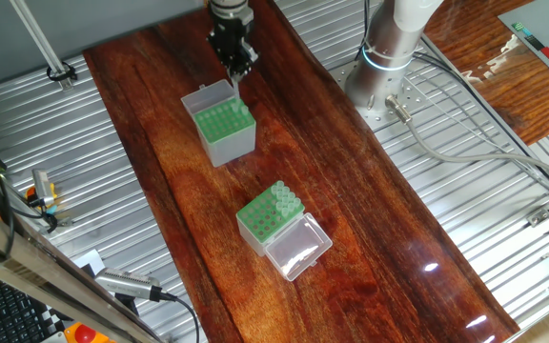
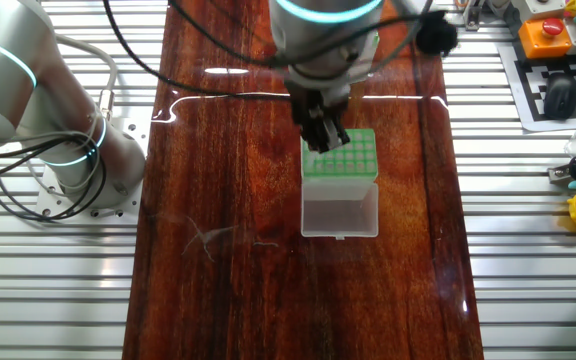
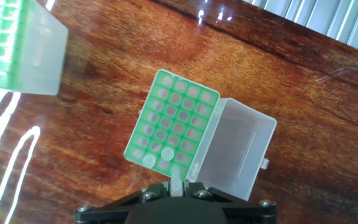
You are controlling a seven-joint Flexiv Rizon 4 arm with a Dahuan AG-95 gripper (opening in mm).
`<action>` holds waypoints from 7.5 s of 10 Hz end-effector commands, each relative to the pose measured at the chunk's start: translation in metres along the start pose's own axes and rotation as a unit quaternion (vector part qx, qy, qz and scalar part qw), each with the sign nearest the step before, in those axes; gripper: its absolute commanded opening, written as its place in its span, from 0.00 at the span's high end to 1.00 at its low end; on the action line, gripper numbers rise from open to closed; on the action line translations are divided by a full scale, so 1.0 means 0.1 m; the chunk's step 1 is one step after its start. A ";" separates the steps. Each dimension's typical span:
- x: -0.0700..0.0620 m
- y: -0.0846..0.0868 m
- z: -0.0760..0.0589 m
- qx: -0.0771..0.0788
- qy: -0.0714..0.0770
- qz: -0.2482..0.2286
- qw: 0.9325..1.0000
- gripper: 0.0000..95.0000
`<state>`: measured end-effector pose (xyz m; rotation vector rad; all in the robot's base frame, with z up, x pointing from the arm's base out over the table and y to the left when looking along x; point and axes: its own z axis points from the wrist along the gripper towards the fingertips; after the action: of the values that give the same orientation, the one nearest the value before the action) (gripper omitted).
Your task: Transfer all large pipette tips from one holder to another
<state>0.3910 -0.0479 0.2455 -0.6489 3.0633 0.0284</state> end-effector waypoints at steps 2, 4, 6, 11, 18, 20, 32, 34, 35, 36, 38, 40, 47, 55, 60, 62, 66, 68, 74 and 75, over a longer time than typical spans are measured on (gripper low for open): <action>0.03 0.03 -0.21 -0.002 0.001 -0.001 1.000 1.00; 0.04 0.05 -0.33 -0.002 0.002 -0.001 1.000 1.00; 0.03 0.03 -0.44 -0.004 0.005 -0.003 1.000 1.00; 0.00 -0.08 -0.68 -0.007 0.015 -0.006 1.000 1.00; 0.01 -0.16 -0.70 -0.008 0.027 -0.016 0.999 1.00; 0.01 -0.16 -0.70 -0.015 0.028 -0.013 0.999 1.00; -0.43 0.73 -0.78 -0.025 0.026 -0.016 0.999 1.00; -0.71 1.12 -0.72 -0.022 0.028 0.029 0.999 1.00; -0.80 1.32 -0.73 -0.019 0.029 0.046 0.998 1.00; -0.87 1.48 -0.73 -0.015 0.031 0.062 0.998 1.00; -0.92 1.61 -0.71 -0.009 0.033 0.079 0.996 1.00; -0.90 1.57 -0.72 -0.004 0.042 0.042 0.998 1.00; -1.16 1.76 -0.70 0.008 0.019 0.005 1.000 1.00; -1.55 2.05 -0.67 0.010 0.013 0.046 0.999 1.00; -1.60 2.12 -0.52 0.008 0.009 0.054 0.998 1.00; -1.60 2.14 -0.47 0.007 0.008 0.058 0.998 1.00; -1.60 2.19 -0.41 0.007 0.006 0.065 0.998 1.00; -1.60 2.21 -0.39 0.008 0.006 0.067 0.998 1.00; -1.57 2.25 -0.30 0.008 0.003 0.066 0.998 1.00; -1.56 2.25 -0.29 0.008 0.002 0.065 0.998 1.00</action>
<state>0.4408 0.2194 0.2790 -0.4536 3.1011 0.0032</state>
